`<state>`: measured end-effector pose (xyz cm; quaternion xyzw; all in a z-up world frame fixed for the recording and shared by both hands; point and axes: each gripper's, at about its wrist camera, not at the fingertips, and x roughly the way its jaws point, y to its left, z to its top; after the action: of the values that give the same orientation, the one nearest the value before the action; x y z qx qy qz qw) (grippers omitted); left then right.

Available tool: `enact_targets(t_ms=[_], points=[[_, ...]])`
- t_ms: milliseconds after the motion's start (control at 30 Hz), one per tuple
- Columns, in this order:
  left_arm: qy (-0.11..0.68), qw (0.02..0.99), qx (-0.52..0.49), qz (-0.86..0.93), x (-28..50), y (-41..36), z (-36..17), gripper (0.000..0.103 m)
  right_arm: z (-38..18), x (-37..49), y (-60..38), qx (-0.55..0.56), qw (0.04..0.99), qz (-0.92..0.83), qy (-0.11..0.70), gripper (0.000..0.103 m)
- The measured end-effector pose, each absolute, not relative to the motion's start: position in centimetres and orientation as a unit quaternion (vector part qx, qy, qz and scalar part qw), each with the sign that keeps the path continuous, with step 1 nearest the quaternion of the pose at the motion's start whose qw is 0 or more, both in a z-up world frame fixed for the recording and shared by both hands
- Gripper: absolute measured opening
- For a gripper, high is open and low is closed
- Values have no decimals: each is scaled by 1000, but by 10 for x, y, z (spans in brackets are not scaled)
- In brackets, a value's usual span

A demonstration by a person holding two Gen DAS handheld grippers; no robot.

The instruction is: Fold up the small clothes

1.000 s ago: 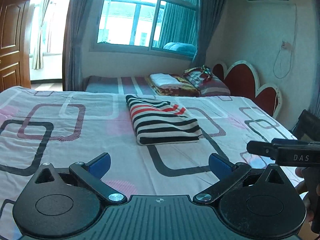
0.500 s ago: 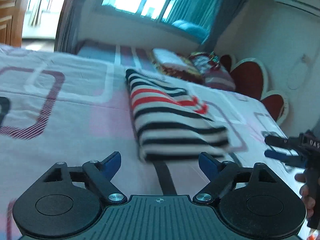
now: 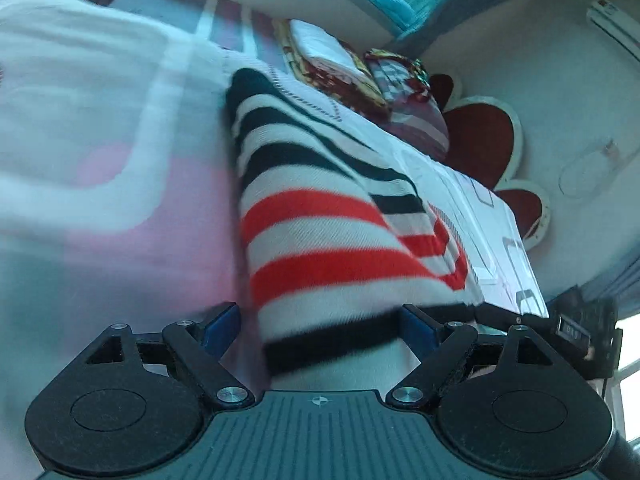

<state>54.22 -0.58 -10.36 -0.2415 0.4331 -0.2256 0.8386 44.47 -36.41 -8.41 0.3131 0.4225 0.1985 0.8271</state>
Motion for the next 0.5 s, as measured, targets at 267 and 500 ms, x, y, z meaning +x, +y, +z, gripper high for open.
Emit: enact_targets(t_ms=[267, 500], points=[[418, 861, -177, -231, 562, -47, -99, 73, -83, 473, -334, 254, 823, 236, 449, 40], [398, 872, -163, -233, 550, -41, -77, 52, -62, 459, -317, 219, 849, 236, 418, 33]])
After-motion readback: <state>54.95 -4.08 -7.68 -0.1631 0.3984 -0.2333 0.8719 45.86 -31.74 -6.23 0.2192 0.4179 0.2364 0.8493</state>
